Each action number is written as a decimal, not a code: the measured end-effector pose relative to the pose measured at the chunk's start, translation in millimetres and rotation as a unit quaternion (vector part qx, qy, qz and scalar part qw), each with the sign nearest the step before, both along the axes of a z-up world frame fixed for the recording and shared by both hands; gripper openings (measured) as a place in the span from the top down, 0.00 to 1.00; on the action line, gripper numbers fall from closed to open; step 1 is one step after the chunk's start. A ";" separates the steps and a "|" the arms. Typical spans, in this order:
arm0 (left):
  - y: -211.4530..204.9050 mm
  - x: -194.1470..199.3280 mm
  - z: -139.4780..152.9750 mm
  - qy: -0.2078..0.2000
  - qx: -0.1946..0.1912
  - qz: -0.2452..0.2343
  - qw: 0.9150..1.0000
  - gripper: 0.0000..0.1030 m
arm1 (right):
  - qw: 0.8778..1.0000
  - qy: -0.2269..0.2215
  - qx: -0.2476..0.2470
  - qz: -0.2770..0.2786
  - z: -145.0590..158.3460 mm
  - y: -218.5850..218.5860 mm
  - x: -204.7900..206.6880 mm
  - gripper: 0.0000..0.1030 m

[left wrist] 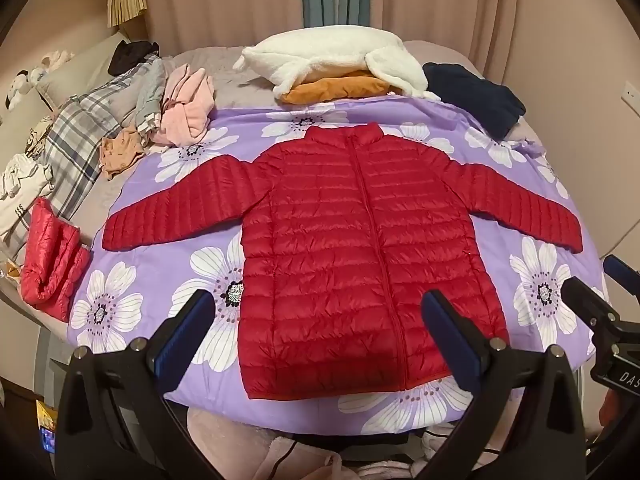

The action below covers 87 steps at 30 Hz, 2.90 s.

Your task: Fold large clothes

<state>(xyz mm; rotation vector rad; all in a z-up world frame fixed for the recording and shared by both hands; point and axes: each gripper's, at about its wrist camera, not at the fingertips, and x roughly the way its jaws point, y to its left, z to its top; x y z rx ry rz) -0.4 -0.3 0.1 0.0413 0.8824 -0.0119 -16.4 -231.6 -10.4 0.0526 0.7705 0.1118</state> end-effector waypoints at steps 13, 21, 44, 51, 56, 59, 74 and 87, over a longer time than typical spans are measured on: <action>0.3 -2.0 -4.1 0.003 -0.004 0.000 1.000 0.00 | 1.000 0.003 0.001 0.001 1.4 2.0 0.7 0.00; 4.0 -0.7 -3.9 0.005 -0.004 0.001 1.000 0.00 | 1.000 0.003 0.001 0.001 -0.8 -0.1 1.4 0.00; 1.6 -1.3 -7.3 0.010 -0.003 -0.002 1.000 0.00 | 1.000 0.005 0.000 -0.003 2.0 2.6 1.5 0.00; 1.6 -2.0 -8.6 0.012 -0.004 -0.004 1.000 0.00 | 1.000 0.004 0.000 -0.002 2.2 2.8 1.3 0.00; 1.8 -1.0 -12.5 0.018 -0.005 -0.004 1.000 0.00 | 1.000 0.005 0.001 -0.003 2.3 1.9 2.5 0.00; 1.8 -0.5 -12.8 0.019 -0.005 -0.005 1.000 0.00 | 1.000 0.005 0.000 -0.004 2.8 2.1 2.1 0.00; 1.4 0.3 -13.8 0.020 -0.005 -0.004 1.000 0.00 | 1.000 0.005 -0.001 -0.003 2.5 2.5 2.4 0.00; -0.1 -0.1 -19.0 0.023 -0.007 -0.005 1.000 0.00 | 1.000 0.005 -0.001 -0.003 2.8 2.7 2.7 0.00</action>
